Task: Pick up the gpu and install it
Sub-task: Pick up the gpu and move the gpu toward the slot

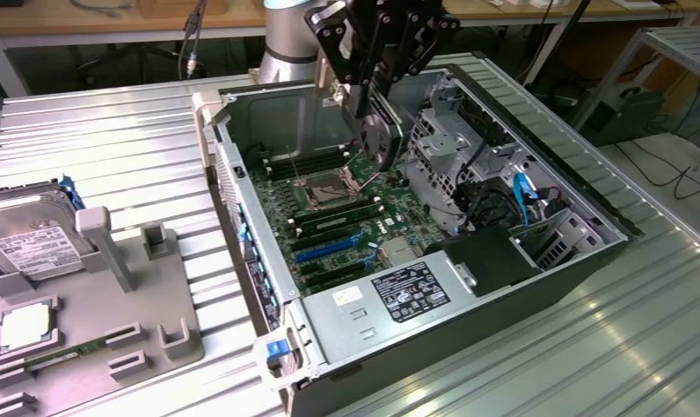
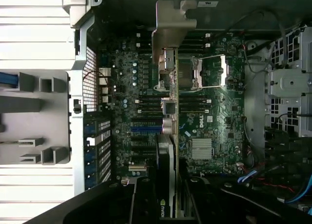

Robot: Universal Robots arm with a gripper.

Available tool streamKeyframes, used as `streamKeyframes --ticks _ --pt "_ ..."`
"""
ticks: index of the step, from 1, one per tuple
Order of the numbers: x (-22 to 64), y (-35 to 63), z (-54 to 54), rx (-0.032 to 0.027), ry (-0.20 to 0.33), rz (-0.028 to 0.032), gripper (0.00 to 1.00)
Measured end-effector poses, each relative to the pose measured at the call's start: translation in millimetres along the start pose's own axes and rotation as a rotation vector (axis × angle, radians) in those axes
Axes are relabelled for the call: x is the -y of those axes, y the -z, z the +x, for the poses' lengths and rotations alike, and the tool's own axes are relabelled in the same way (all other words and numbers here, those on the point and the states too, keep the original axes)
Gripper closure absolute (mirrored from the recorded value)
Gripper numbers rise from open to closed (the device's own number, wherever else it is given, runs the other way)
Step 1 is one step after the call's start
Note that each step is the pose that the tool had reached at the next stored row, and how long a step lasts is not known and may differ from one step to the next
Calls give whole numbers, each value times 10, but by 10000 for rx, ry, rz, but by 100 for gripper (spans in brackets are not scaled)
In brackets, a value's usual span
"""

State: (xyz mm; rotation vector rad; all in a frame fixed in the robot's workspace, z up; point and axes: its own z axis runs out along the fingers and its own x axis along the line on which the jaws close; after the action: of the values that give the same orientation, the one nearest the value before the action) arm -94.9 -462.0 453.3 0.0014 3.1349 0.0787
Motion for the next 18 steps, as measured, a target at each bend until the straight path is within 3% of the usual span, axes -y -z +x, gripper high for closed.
streamKeyframes --ticks 12,18 --pt "0 -1 -189 0 -1 0 73" --pt "0 -1 -200 1 0 0 73"
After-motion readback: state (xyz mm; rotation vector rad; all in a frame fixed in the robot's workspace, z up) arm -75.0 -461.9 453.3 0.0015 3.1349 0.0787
